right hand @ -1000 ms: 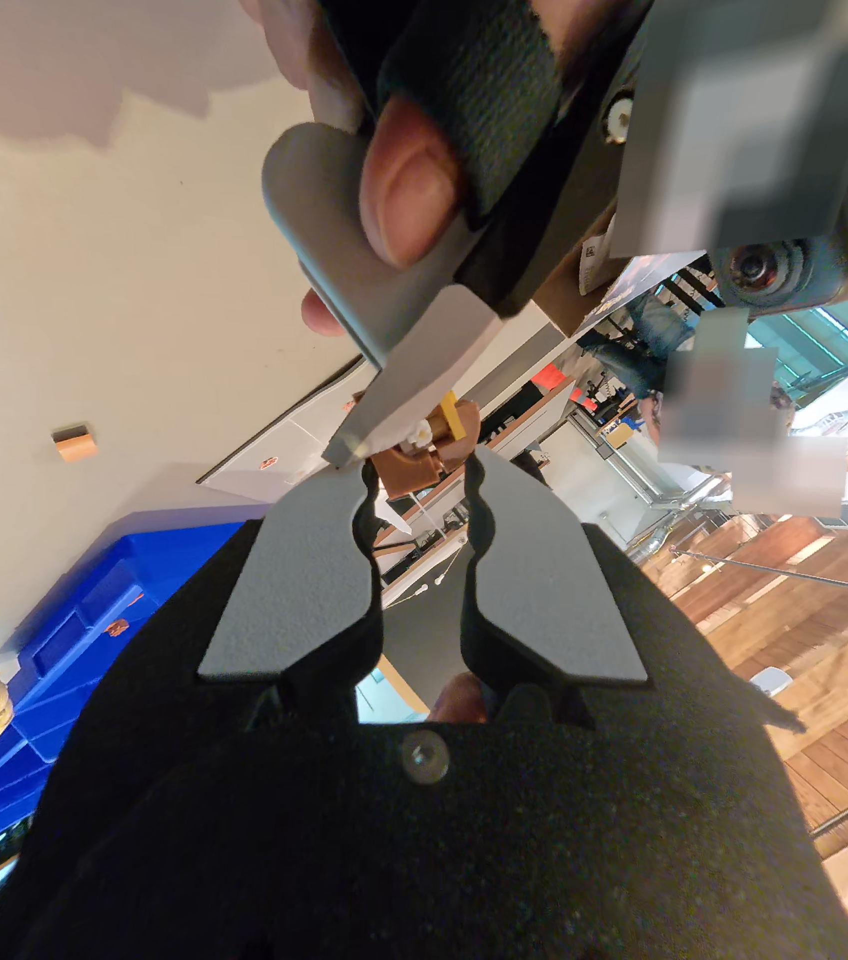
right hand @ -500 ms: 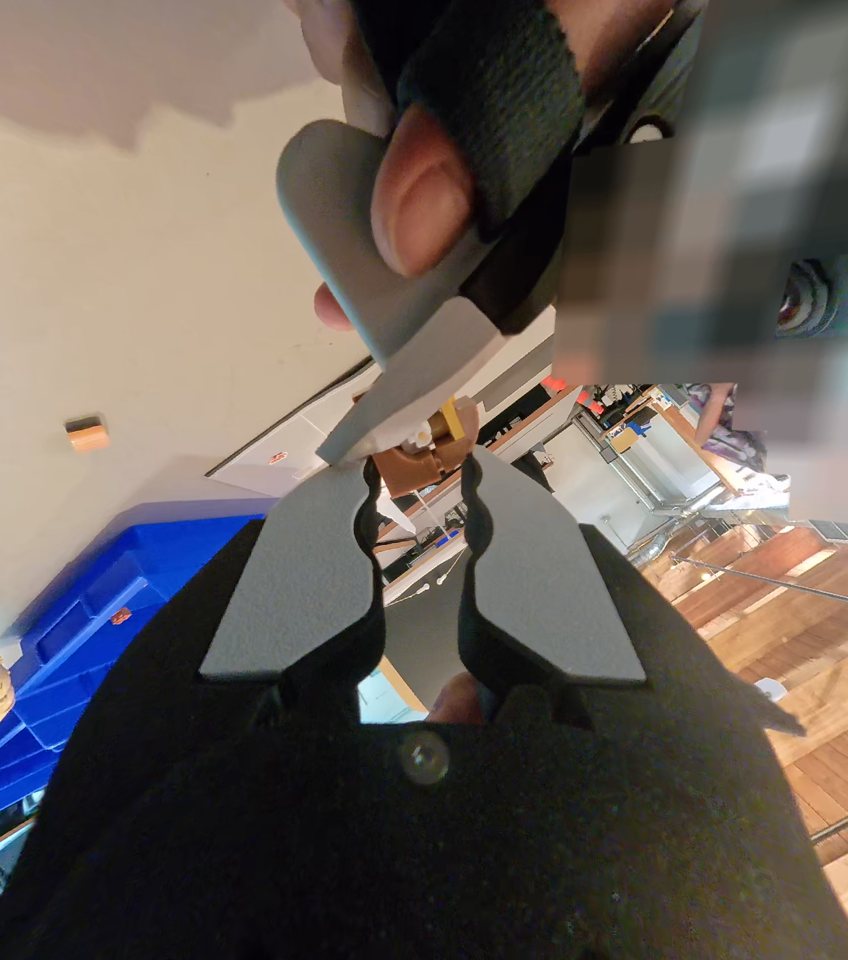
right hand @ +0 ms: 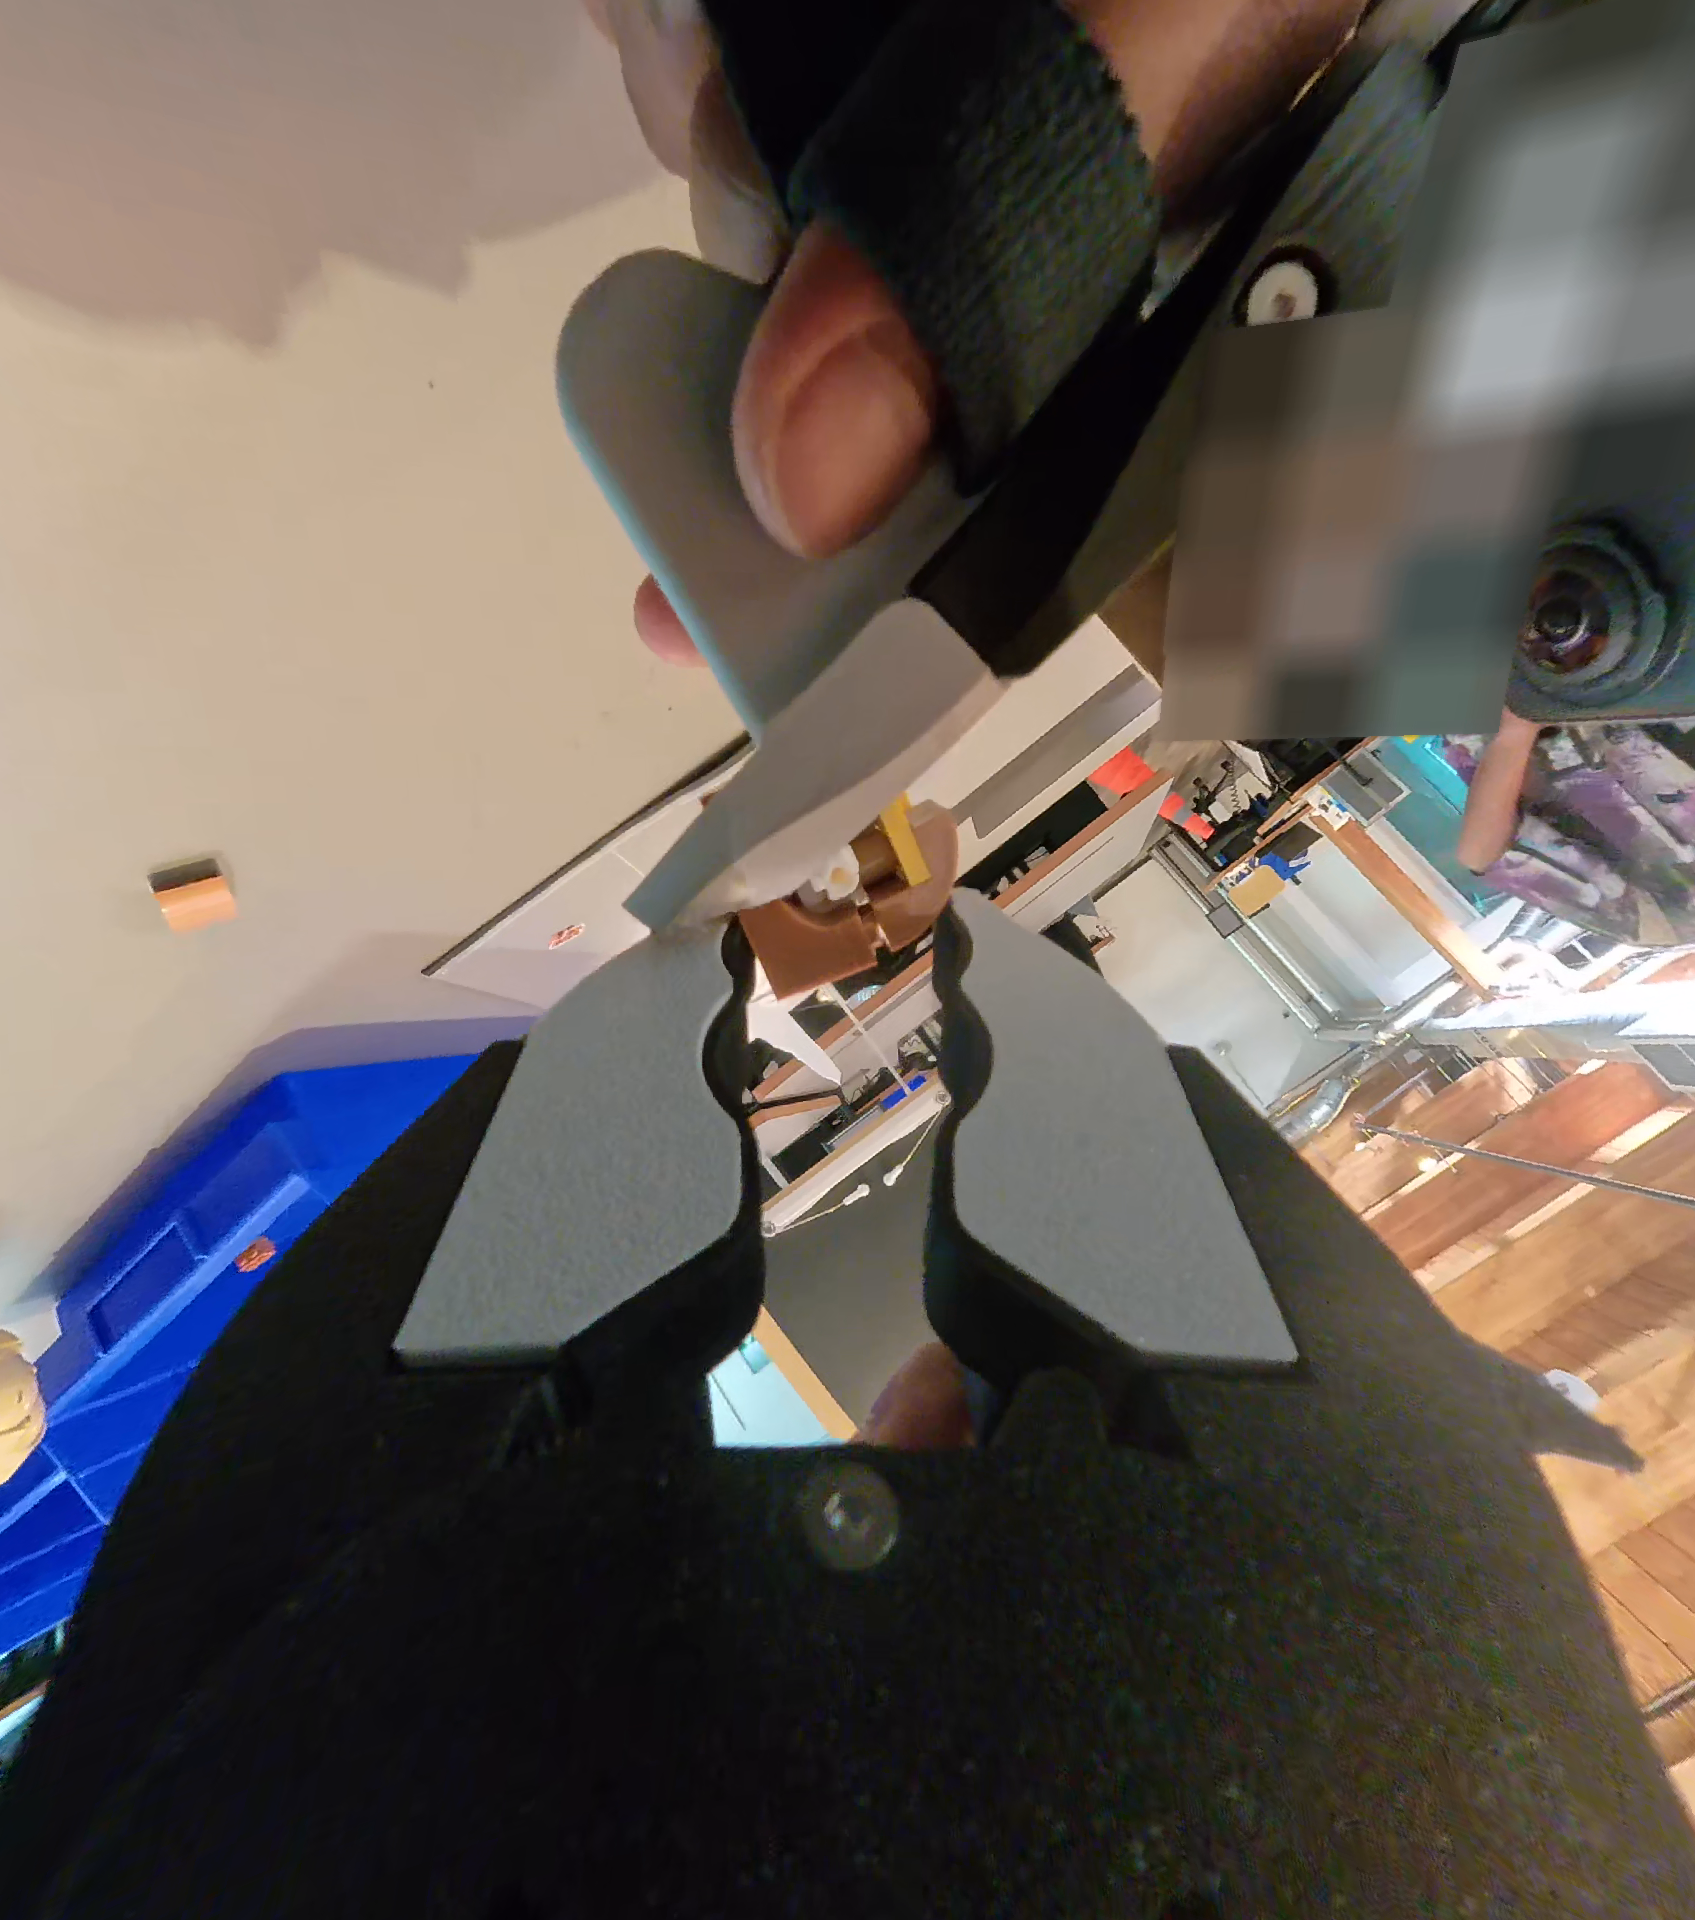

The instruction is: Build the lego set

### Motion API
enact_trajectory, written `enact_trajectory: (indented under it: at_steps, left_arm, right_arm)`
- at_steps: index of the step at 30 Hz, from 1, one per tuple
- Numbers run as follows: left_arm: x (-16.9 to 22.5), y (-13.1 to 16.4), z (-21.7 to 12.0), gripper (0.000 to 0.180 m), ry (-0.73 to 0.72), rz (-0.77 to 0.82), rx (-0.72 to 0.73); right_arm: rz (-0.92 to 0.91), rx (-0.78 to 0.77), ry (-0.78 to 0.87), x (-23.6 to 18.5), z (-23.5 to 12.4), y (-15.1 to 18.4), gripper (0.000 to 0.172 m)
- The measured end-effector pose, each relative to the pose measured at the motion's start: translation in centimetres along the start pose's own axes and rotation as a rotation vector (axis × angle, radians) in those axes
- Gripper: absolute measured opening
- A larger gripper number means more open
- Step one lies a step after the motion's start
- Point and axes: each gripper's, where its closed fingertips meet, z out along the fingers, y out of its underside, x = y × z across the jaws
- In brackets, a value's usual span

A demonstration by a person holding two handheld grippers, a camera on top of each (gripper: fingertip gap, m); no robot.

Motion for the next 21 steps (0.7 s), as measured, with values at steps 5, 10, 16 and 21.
enact_trajectory:
  at_steps: [5,10,16,21]
  left_arm:
    - [0.02,0.32,0.12,0.019,0.011,-0.005,-0.017]
    - [-0.38,0.76,0.21,0.019,-0.018,0.001,-0.046]
    - [-0.65,0.77,0.35,0.019,-0.035,0.013,-0.048]
    - [-0.73,0.0,0.17,0.019,-0.017,-0.008,0.013]
  right_arm:
    - [-0.01,0.018,-0.005,-0.28,0.05,-0.16,0.033]
    - [-0.036,0.003,-0.021,-0.62,0.41,-0.23,0.032]
    - [-0.044,-0.031,-0.051,-0.77,0.66,-0.04,0.03]
    - [0.003,-0.041,-0.04,-0.25,0.74,0.33,0.03]
